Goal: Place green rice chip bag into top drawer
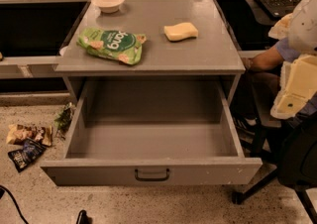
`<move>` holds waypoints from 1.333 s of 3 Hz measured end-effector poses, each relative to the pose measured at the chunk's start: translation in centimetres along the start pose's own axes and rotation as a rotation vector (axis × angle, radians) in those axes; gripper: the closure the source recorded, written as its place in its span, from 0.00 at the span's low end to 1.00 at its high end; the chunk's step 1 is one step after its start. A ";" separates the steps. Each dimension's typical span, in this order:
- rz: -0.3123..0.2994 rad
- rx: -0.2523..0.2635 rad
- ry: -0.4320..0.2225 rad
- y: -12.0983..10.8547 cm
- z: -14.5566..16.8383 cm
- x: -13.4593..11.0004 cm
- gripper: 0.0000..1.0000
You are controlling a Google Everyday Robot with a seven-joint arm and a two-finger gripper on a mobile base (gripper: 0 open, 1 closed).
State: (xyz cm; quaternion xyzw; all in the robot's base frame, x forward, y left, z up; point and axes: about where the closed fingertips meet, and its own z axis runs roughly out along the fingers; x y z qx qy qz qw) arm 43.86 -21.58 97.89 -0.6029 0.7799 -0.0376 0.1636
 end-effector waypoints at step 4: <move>-0.012 0.030 -0.391 -8.1 6.6 -11.0 0.00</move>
Offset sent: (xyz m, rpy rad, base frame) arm 0.1028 0.0561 -0.0041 0.2156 -0.1155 0.1124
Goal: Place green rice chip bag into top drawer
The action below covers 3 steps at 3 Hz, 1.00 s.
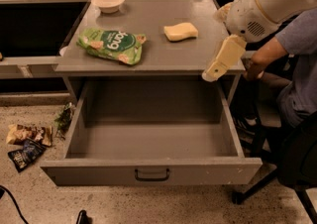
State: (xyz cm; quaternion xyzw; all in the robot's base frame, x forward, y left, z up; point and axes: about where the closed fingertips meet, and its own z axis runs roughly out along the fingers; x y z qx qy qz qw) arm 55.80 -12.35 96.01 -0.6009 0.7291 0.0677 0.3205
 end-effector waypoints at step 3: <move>-0.050 0.043 -0.096 -7.6 6.5 -3.8 0.00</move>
Offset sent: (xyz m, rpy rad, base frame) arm 0.1085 0.0390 -0.0067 0.0775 -0.1248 0.0676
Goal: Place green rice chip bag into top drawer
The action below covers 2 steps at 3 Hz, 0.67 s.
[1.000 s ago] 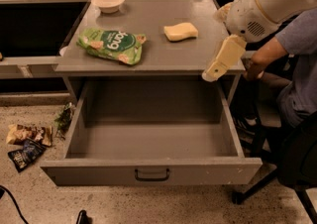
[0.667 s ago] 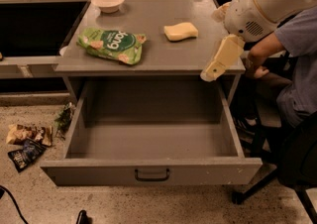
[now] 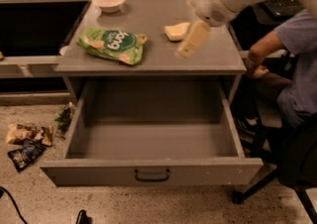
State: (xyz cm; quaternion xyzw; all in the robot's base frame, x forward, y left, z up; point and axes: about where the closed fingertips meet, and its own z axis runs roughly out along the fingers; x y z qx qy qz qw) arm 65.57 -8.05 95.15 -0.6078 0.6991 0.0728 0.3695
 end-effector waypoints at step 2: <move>0.045 0.006 -0.108 -4.3 9.7 -4.0 0.00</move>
Offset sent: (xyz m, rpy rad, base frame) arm 0.1166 0.1130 -0.0388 0.2011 -0.0196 -0.0022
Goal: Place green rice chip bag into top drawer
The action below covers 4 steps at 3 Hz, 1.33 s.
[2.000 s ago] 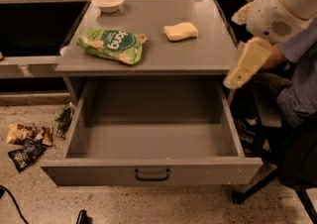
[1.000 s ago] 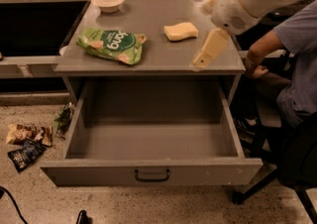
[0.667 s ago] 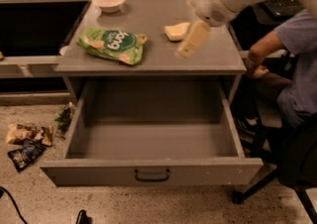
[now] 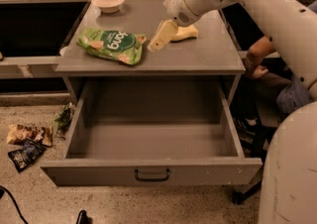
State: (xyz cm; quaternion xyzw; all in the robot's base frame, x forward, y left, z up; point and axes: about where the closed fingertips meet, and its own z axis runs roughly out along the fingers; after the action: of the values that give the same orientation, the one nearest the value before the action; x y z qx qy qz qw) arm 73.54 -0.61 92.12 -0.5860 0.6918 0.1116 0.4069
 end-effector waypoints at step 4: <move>-0.031 -0.014 -0.069 -0.7 8.9 -6.4 0.00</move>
Offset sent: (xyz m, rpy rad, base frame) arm 0.0413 0.0663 0.0029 0.0186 -0.0719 0.0435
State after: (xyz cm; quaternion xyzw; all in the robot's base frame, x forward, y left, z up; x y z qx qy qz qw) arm 77.89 9.43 91.02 -0.5955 0.6672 0.1304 0.4280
